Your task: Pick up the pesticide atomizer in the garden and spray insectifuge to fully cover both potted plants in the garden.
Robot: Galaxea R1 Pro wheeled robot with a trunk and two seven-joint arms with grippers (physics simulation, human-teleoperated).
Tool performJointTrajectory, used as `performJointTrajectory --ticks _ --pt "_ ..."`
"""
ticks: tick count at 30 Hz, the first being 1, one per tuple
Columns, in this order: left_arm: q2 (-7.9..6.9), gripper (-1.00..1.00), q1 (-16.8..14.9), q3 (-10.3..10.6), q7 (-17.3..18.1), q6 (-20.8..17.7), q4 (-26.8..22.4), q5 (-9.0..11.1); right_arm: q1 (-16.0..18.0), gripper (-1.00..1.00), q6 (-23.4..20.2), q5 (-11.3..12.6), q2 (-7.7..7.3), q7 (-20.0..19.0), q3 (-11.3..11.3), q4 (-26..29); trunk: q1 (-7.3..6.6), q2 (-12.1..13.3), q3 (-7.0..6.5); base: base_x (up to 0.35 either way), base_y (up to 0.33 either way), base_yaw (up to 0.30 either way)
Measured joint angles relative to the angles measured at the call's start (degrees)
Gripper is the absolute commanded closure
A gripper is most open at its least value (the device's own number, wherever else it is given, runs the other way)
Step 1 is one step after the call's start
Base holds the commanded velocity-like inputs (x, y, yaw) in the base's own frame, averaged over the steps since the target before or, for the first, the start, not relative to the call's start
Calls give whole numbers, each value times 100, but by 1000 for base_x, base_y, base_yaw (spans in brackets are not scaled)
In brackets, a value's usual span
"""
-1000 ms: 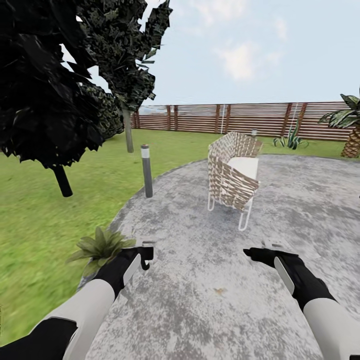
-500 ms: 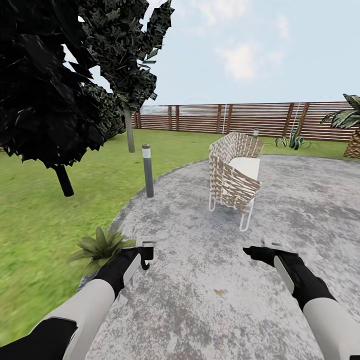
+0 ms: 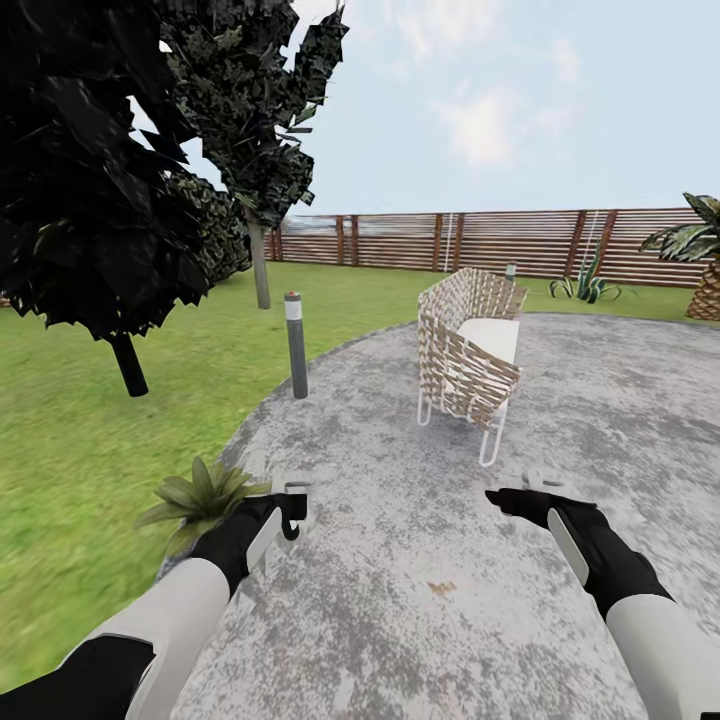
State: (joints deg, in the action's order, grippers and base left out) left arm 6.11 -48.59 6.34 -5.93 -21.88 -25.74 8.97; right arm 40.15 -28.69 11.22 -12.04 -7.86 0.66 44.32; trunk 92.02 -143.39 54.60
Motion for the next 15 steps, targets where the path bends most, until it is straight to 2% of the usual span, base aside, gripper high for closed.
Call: performJointTrajectory --ticks 13,15 --pt "0 100 0 0 0 0 0 0 0 -100 0 -3 -3 1 -3 0 -35 20 -288 0 0 0" --pt "0 100 0 0 0 0 0 0 1 -100 0 -3 -2 1 -3 0 -78 100 -324 0 0 0"
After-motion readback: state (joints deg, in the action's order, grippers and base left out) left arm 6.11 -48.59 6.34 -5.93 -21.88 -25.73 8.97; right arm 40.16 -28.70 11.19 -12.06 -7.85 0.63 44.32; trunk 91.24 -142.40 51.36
